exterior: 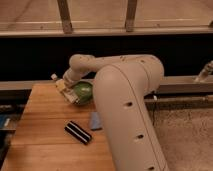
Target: Place the bottle in the ceramic bowl
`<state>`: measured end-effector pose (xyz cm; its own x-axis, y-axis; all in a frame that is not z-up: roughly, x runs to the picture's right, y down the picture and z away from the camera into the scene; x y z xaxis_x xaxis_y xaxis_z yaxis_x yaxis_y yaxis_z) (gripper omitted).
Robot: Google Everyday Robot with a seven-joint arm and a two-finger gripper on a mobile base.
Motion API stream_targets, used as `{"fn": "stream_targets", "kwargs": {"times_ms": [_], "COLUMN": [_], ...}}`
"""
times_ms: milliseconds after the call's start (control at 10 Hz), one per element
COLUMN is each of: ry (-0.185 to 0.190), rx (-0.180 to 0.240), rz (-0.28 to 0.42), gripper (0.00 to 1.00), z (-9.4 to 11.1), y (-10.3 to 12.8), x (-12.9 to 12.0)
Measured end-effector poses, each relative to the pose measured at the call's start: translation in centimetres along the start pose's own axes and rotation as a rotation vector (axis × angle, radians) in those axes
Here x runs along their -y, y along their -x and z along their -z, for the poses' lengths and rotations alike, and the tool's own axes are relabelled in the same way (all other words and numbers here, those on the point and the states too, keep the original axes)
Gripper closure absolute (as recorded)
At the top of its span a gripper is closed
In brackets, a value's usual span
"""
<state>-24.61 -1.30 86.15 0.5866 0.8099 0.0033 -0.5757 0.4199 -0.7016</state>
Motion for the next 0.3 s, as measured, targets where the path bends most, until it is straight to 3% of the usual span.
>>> {"fn": "stream_targets", "kwargs": {"times_ms": [300], "ry": [-0.031], "rx": [0.028], "rz": [-0.007], "gripper": [1.00], "z": [1.7], "y": [0.6], "x": [1.1]}}
